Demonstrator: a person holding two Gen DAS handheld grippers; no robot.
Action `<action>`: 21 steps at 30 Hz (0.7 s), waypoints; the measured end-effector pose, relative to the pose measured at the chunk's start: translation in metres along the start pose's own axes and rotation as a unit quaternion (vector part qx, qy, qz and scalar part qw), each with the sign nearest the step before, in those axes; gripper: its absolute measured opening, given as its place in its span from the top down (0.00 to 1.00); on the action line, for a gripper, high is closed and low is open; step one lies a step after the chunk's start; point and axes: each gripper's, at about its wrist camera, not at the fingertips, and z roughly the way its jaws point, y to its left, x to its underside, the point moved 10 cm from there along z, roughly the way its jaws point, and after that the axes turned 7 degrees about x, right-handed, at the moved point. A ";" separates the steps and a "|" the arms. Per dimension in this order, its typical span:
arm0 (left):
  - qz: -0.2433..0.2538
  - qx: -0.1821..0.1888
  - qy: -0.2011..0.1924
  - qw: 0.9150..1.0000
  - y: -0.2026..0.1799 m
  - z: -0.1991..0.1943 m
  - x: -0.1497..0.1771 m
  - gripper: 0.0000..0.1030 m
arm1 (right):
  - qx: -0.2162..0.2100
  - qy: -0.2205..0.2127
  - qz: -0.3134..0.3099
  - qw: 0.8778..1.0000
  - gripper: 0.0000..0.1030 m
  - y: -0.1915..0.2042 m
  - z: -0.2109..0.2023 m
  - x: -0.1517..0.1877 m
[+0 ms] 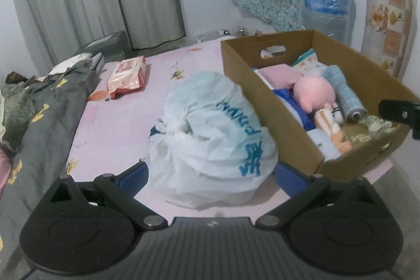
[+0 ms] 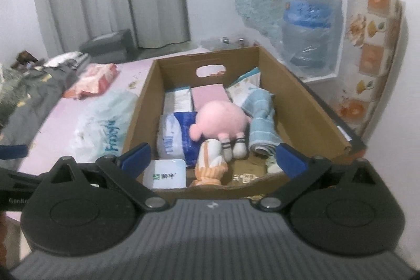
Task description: Organize soft objects
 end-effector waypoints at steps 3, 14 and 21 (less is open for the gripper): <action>-0.033 0.006 0.010 0.999 0.007 0.004 0.007 0.00 | -0.020 0.024 -0.016 0.999 0.01 0.013 0.000 0.011; -0.064 0.012 0.017 0.998 0.002 -0.002 0.013 0.00 | -0.054 0.081 -0.031 0.995 0.01 0.047 0.008 0.032; -0.076 0.017 0.022 0.997 0.004 -0.001 0.013 0.00 | -0.052 0.095 -0.027 0.994 0.01 0.042 0.014 0.037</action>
